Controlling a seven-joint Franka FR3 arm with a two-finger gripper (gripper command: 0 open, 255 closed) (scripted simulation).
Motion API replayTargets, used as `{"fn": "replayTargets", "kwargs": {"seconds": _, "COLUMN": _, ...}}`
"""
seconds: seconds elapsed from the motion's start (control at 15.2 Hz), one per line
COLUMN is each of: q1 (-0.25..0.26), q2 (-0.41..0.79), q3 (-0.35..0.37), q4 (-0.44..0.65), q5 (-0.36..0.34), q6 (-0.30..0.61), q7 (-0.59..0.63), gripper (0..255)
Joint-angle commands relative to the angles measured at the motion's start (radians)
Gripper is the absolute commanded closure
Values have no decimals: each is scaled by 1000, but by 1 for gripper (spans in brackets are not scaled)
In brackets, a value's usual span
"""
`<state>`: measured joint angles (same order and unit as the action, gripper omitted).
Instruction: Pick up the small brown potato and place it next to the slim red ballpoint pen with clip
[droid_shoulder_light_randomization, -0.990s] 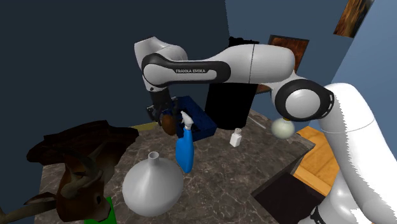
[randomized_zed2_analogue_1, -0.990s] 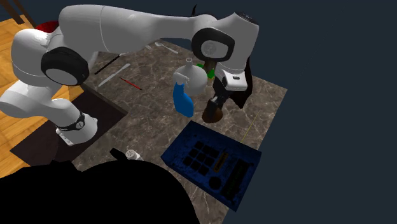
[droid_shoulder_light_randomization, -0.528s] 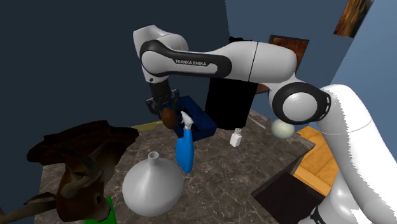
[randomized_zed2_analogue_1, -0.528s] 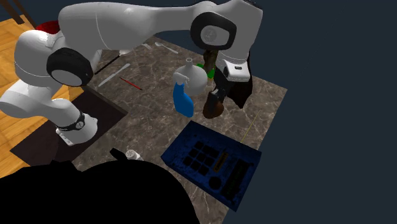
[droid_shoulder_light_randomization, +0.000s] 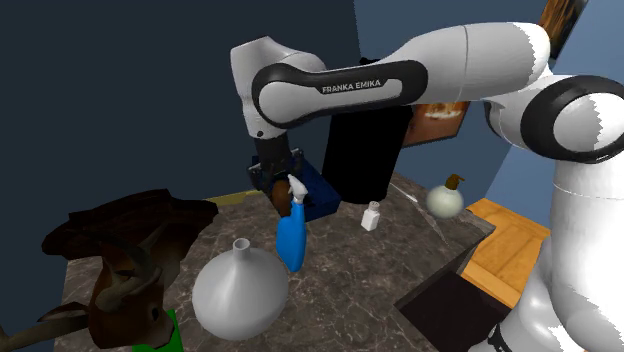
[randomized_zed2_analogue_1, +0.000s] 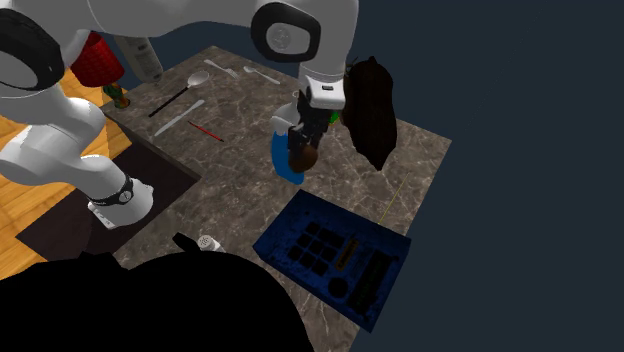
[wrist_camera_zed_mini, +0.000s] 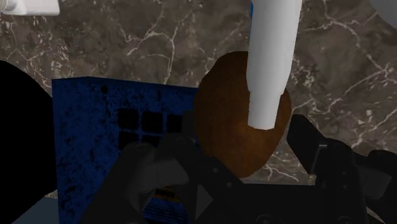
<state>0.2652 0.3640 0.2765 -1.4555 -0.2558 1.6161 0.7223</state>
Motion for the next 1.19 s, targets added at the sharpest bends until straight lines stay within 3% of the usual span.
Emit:
{"fn": "replayTargets", "kwargs": {"seconds": 0.0, "q1": -5, "q2": -79, "q3": 11, "q4": -125, "q5": 21, "q6": 37, "q7": 16, "gripper": 255}}
{"fn": "replayTargets", "kwargs": {"seconds": 0.53, "q1": 8, "q2": -374, "q3": 49, "q4": -497, "q5": 114, "q6": 120, "q7": 65, "gripper": 255}}
{"fn": "replayTargets", "kwargs": {"seconds": 1.12, "q1": 77, "q2": -678, "q3": 91, "q4": -799, "q5": 241, "q6": 128, "q7": 114, "gripper": 255}}
